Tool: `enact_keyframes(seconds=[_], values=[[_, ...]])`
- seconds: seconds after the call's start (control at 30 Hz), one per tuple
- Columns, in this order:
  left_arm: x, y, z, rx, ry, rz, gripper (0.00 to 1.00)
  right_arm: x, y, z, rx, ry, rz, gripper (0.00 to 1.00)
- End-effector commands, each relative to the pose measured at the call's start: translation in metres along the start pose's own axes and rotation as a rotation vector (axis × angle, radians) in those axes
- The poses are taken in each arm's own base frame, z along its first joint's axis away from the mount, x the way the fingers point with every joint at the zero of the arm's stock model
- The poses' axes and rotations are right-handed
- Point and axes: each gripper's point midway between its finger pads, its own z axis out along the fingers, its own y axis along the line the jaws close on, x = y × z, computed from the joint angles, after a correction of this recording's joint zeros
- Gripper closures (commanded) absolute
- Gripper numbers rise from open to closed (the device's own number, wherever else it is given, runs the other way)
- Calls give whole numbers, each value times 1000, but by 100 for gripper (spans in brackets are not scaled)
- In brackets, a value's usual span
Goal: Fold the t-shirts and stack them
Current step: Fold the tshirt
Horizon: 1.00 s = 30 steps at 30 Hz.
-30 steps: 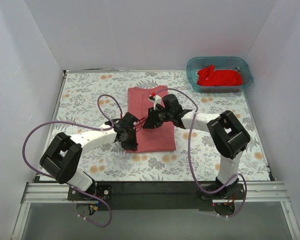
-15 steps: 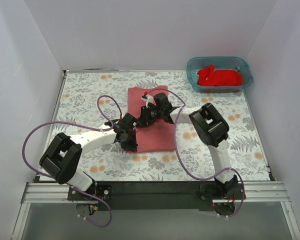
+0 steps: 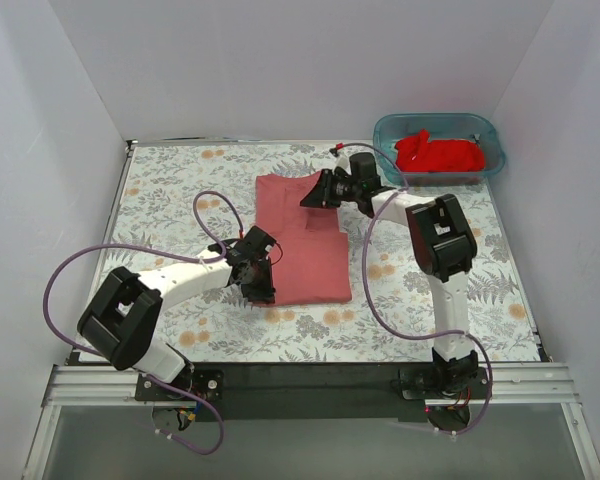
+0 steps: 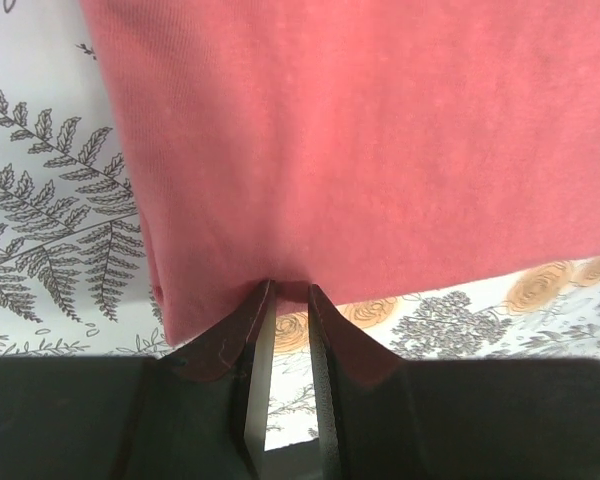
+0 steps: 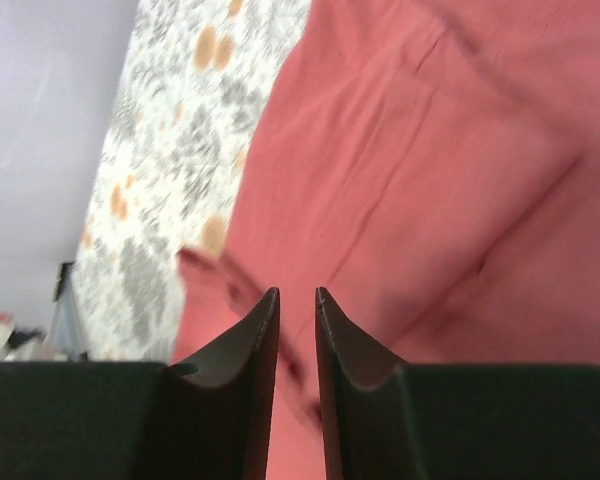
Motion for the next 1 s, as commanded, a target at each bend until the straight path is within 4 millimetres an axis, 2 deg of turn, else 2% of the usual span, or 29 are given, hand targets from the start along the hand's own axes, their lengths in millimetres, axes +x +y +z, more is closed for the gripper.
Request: enact_keyframes(seconds=[0.0, 0.03, 0.07, 0.1, 0.13, 0.17, 0.2, 0.23, 0.27, 0.3, 0.33, 0.4, 0.43, 0.5, 0.53, 0.6, 0.73, 0.8, 0.87, 0.9, 0.97], values=[[-23, -18, -31, 82, -109, -33, 82, 9, 59, -38, -143, 43, -15, 73], [-30, -23, -36, 110, -138, -43, 82, 13, 77, -55, -180, 53, -28, 73], [-34, -27, -41, 133, -155, -60, 82, 42, 69, -65, -169, 102, 15, 73], [-38, -30, -49, 162, -181, -69, 82, 58, 71, -75, -175, 127, 27, 73], [-41, -30, -50, 187, -186, -83, 82, 64, 88, -91, -212, 135, 11, 73], [-43, -30, -53, 204, -189, -93, 82, 77, 90, -99, -218, 154, 23, 72], [-47, -28, -53, 219, -192, -114, 83, 112, 80, -110, -198, 207, 85, 72], [-41, -24, -48, 227, -161, -126, 83, 120, 90, -122, -226, 221, 85, 71], [-40, -21, -45, 231, -147, -138, 84, 136, 88, -129, -228, 247, 109, 71], [-41, -13, -41, 225, -138, -171, 86, 161, 82, -138, -219, 285, 153, 71], [-39, -14, -38, 247, -120, -186, 86, 172, 82, -144, -227, 302, 154, 71], [-31, 5, -23, 217, -64, -251, 86, 191, 71, -151, -196, 320, 183, 71], [-25, 10, -17, 204, -28, -283, 86, 211, 59, -156, -158, 346, 237, 70], [-9, 24, -1, 161, 57, -326, 87, 226, 45, -160, -116, 365, 328, 70], [-2, 28, 4, 145, 86, -339, 89, 240, 34, -162, -78, 384, 381, 70], [9, 41, 12, 108, 129, -374, 91, 244, 25, -165, -41, 377, 417, 70], [10, 55, 8, 93, 118, -420, 93, 236, 13, -172, 33, 324, 423, 71], [3, 59, -2, 93, 66, -429, 93, 225, 10, -175, 65, 291, 358, 71], [-9, 54, -12, 117, 13, -417, 91, 216, 17, -175, 41, 290, 320, 71], [-14, 52, -16, 122, -8, -413, 87, 203, 23, -172, 10, 275, 285, 71], [-40, 44, -27, 154, -100, -404, 85, 187, 33, -170, -35, 258, 240, 70]])
